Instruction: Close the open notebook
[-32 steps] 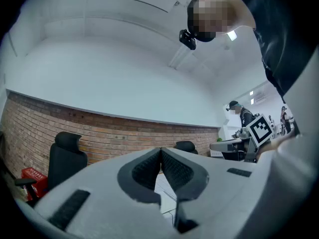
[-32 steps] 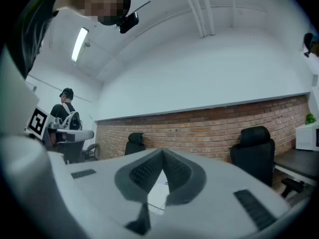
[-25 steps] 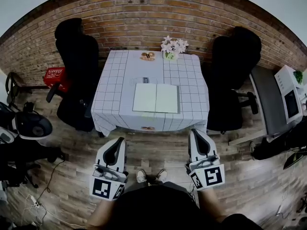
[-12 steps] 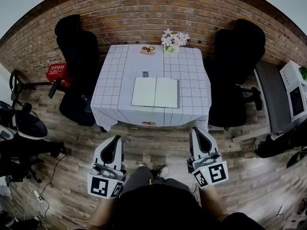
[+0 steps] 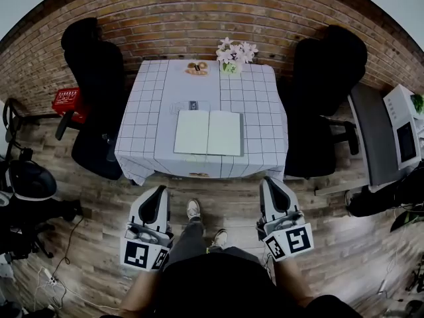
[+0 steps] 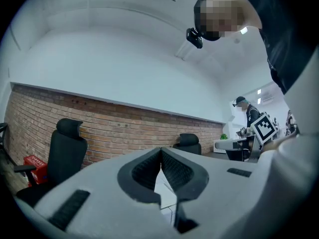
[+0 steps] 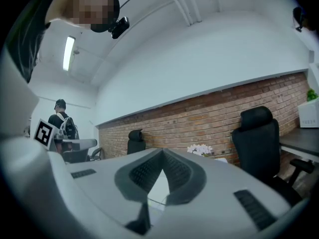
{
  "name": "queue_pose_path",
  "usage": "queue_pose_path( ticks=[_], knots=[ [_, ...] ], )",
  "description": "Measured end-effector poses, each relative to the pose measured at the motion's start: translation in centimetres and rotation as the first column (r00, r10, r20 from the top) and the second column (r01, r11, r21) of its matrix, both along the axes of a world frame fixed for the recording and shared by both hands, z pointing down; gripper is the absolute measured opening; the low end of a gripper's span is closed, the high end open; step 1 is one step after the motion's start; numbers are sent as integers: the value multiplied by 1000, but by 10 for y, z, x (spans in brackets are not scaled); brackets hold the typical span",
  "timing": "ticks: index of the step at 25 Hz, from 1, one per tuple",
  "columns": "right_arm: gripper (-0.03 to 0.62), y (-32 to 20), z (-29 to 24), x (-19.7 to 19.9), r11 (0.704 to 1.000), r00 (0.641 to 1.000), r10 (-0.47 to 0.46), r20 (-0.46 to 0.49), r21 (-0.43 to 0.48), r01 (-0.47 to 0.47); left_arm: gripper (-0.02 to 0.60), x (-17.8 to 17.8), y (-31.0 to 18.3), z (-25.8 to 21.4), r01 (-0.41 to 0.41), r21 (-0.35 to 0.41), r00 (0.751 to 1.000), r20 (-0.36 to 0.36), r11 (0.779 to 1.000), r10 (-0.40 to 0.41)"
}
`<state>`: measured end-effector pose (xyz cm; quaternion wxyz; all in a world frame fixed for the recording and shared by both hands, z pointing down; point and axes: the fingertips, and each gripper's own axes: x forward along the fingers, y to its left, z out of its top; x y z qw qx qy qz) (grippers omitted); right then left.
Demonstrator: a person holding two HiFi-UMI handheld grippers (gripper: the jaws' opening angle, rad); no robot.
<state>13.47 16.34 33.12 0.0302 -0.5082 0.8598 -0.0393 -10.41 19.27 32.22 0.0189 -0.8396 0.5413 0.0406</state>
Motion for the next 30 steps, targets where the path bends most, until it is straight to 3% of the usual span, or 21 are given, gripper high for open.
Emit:
queue_pose_path(
  ticks=[17, 26, 30],
  knots=[
    [14, -147, -11, -76, 996, 995, 79, -55, -34, -81, 25, -68, -176, 0, -115, 20, 990, -82, 993, 116],
    [14, -179, -1, -58, 989, 990, 124, -71, -72, -129, 25, -65, -213, 8, -123, -16, 984, -129, 992, 120],
    [14, -191, 5, -50, 990, 990, 115, -81, -75, -121, 25, -59, -214, 5, -107, -19, 989, -107, 994, 104]
  ],
)
